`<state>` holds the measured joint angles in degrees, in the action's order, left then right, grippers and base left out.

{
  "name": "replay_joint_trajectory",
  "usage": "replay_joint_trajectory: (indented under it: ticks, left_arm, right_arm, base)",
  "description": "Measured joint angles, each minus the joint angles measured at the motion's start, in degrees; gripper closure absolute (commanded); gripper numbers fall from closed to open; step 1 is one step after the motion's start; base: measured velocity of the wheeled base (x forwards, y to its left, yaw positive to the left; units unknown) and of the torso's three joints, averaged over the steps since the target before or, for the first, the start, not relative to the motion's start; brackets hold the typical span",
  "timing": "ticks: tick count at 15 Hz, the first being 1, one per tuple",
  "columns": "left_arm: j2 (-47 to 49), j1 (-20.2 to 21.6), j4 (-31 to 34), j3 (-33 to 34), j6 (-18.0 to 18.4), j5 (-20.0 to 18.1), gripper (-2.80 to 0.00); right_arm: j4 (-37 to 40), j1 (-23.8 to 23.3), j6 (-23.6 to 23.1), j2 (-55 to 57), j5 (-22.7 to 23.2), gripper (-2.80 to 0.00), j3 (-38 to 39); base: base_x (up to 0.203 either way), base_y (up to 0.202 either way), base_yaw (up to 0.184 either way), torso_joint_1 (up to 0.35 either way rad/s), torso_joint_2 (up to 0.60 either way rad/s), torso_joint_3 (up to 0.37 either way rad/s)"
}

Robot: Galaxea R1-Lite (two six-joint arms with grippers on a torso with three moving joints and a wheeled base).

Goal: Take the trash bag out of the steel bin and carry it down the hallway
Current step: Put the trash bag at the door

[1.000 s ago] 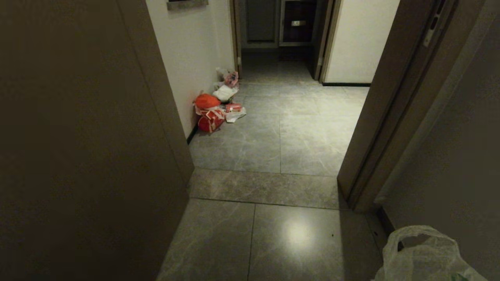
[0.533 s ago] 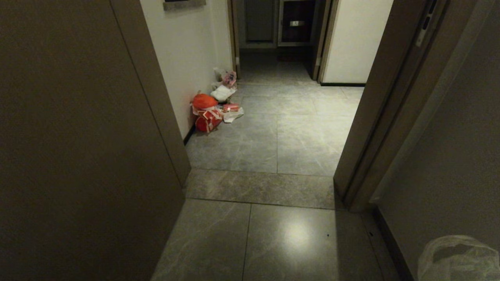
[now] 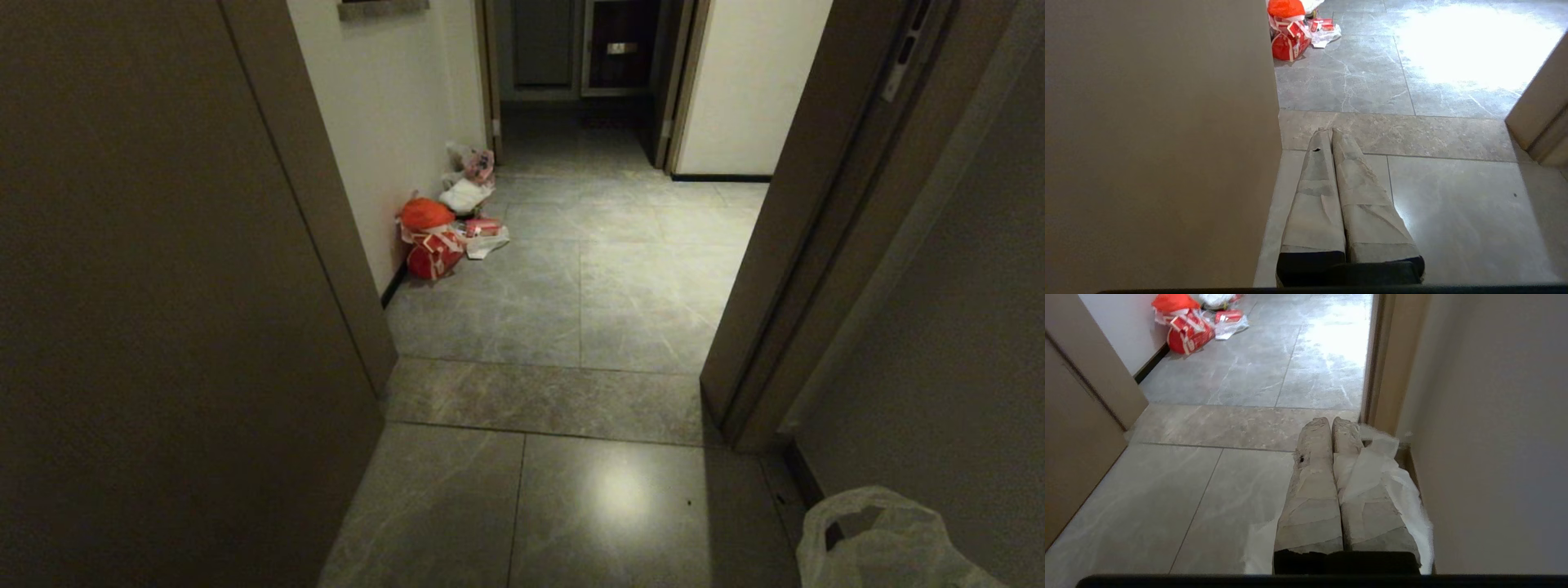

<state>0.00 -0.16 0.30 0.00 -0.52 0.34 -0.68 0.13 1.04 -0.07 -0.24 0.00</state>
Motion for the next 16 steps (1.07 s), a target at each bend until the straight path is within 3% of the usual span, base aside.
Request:
replay_joint_trajectory:
  ticks: [16]
  left_arm:
    - [0.0, 0.0, -0.03, 0.0, -0.07, 0.0, 0.0]
  right_arm:
    - [0.02, 0.02, 0.01, 0.0, -0.06, 0.0, 0.0]
  base:
    - [0.192, 0.0, 0.0, 0.002, 0.0, 0.001]
